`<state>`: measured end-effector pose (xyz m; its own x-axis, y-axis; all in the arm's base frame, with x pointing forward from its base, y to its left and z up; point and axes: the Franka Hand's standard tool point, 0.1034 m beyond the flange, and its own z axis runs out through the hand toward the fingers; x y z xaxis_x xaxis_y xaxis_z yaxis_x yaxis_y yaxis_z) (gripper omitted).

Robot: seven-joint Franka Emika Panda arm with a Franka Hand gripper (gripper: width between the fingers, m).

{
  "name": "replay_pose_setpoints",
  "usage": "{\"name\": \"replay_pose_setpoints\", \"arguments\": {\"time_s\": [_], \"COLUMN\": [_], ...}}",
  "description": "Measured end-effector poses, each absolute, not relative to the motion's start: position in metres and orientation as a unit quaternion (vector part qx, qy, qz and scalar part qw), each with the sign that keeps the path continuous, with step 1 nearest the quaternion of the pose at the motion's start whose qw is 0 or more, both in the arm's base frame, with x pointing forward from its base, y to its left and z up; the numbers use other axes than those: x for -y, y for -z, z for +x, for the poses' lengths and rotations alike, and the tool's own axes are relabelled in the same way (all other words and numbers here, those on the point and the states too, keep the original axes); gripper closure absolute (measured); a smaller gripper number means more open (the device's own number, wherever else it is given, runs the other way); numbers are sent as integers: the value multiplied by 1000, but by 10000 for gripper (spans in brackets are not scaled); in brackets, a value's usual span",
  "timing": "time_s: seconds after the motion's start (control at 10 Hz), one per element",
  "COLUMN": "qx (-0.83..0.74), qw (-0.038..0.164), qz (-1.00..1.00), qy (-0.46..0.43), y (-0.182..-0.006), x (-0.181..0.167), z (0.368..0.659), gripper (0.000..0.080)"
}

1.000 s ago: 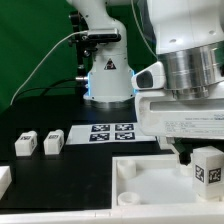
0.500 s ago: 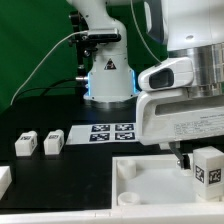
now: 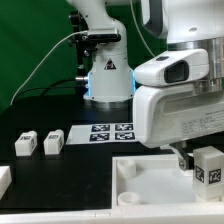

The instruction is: Assemble one leg

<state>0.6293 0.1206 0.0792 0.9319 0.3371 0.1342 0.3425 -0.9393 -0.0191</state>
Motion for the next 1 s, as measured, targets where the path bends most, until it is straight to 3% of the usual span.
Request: {"name": "replay_pose_setpoints", "arguments": {"time_s": [0.1,0.2,0.4,0.6,1.0], "qx": [150,79,11,-170,-533], "qw": [24,30,33,49,52], "qz": [-986,-995,-998,-983,-845], "qy": [64,62,60,49,17], "y": [-79,-79,-78,-78,-76], "x": [-121,-120,-119,-115,-113], "z": [629,629,629,633,631], "gripper": [408,505,505,505,505]}}
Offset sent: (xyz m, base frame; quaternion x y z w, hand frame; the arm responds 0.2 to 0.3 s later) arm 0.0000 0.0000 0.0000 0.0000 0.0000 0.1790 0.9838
